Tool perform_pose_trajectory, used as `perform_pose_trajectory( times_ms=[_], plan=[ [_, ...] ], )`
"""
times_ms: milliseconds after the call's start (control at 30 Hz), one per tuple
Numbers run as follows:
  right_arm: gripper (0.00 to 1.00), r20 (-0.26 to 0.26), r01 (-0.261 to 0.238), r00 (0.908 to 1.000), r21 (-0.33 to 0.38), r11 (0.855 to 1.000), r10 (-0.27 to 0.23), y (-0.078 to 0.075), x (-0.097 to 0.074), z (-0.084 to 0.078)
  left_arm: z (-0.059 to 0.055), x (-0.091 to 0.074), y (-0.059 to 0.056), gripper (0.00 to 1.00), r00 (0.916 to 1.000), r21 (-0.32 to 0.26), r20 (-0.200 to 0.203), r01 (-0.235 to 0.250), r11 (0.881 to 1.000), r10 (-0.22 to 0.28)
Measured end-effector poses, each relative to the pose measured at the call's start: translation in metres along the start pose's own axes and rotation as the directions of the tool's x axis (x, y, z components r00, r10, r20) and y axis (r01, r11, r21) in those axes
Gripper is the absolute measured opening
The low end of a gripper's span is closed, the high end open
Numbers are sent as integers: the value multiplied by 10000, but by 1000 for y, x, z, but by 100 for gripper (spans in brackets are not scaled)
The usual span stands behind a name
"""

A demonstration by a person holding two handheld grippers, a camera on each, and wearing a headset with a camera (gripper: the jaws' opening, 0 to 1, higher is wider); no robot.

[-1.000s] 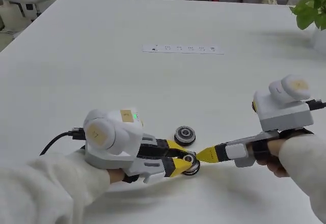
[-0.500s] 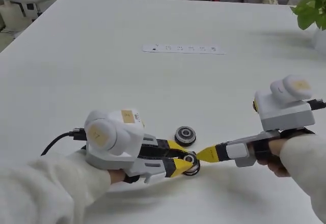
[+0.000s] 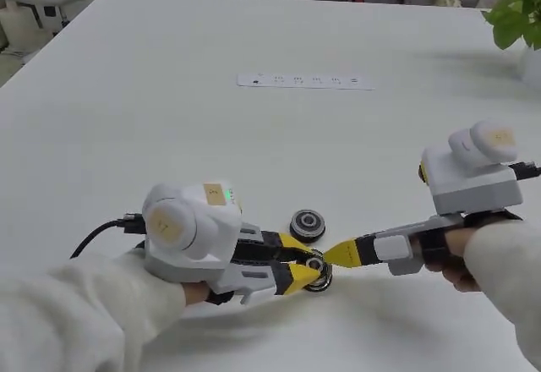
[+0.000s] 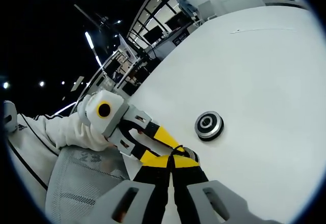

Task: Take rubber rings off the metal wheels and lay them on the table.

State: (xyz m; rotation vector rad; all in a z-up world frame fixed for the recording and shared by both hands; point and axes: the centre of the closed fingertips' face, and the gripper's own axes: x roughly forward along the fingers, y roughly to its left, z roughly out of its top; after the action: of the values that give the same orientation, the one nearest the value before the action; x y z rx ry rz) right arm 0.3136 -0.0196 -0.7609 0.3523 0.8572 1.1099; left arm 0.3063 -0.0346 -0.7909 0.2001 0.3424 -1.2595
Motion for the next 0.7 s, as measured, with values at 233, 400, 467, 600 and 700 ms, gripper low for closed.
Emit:
perform_pose_trajectory(
  times_ms=[233, 400, 467, 600, 700],
  plan=[
    [0, -696, 639, 9954, -337, 9974, -661, -11, -1, -12, 0, 0, 1, 14, 10000, -51, 13, -50, 10000, 51],
    [0, -760, 731, 9943, -177, 9972, -743, -13, -2, -14, 1, 0, 1, 14, 10000, -9, -21, -96, 10000, 96],
    [0, -859, 782, 9931, -201, 9967, -797, -14, -1, -16, 1, 0, 1, 14, 9999, -36, -56, -113, 9999, 113],
    [0, -974, 802, 9919, -191, 9966, -817, -14, 0, -19, 1, 1, 1, 14, 9997, -53, -191, -145, 9999, 144],
    [0, -1019, 827, 9912, -198, 9964, -843, -15, 0, -20, 1, 1, -1, 16, 9995, -187, -317, -60, 9998, 54]
  ],
)
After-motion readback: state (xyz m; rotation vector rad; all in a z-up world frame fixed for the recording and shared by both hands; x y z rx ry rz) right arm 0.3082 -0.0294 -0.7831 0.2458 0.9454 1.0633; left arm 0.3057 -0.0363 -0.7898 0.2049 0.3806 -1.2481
